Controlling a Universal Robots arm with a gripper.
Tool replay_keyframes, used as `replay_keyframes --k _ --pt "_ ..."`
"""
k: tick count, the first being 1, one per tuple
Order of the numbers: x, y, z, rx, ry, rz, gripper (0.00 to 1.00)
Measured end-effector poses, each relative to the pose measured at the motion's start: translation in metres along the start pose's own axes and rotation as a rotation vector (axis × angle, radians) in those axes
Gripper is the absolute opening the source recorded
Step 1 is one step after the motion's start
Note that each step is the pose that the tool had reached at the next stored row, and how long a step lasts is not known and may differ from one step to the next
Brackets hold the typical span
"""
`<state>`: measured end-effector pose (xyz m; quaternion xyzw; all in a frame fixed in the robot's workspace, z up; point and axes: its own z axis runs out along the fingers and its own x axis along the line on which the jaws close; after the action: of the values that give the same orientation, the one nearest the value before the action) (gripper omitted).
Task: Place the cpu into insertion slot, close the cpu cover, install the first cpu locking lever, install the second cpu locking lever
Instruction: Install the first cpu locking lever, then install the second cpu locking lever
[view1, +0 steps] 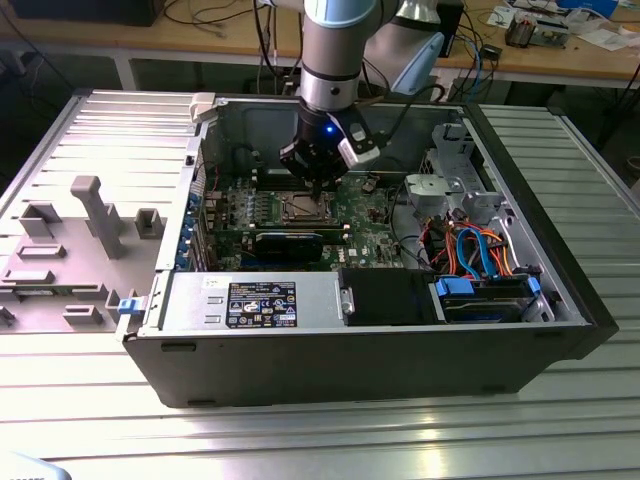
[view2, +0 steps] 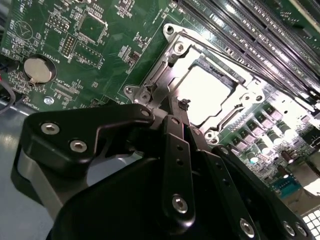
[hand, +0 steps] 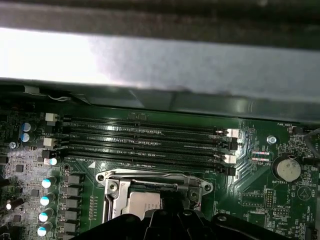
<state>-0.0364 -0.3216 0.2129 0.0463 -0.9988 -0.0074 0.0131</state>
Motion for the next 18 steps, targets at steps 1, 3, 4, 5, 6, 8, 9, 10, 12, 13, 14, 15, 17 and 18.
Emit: replay_keyframes --k 1,3,4,5,6,8,9,10,12,13,14,15,17,18 --pt "0.0000 -0.0001 -0.0010 0.0010 0.0000 0.000 0.11" --pt "0.0000 -0.0002 -0.0037 0.0034 0.0001 0.000 0.11" --pt "0.0001 -0.0002 -0.0053 0.0052 0.0003 0.000 0.11" --pt "0.0001 -0.0002 -0.0076 0.0064 0.0005 0.000 0.11" --pt "0.0002 -0.0002 -0.0094 0.0072 0.0005 0.000 0.11" --pt "0.0004 -0.0002 -0.0139 0.0107 0.0008 0.000 0.11" --pt "0.0004 -0.0001 -0.0156 0.0126 0.0009 0.000 0.11" --pt "0.0004 -0.0001 -0.0172 0.0138 0.0011 0.000 0.11" --pt "0.0004 -0.0001 -0.0180 0.0141 0.0010 0.000 0.11" --pt "0.0004 -0.0001 -0.0180 0.0141 0.0010 0.000 0.11" --pt "0.0004 -0.0001 -0.0180 0.0141 0.0010 0.000 0.11" --pt "0.0005 -0.0001 -0.0181 0.0142 0.0011 0.000 0.11" --pt "0.0005 -0.0001 -0.0181 0.0144 0.0011 0.000 0.11" --pt "0.0005 -0.0001 -0.0182 0.0144 0.0012 0.000 0.11"
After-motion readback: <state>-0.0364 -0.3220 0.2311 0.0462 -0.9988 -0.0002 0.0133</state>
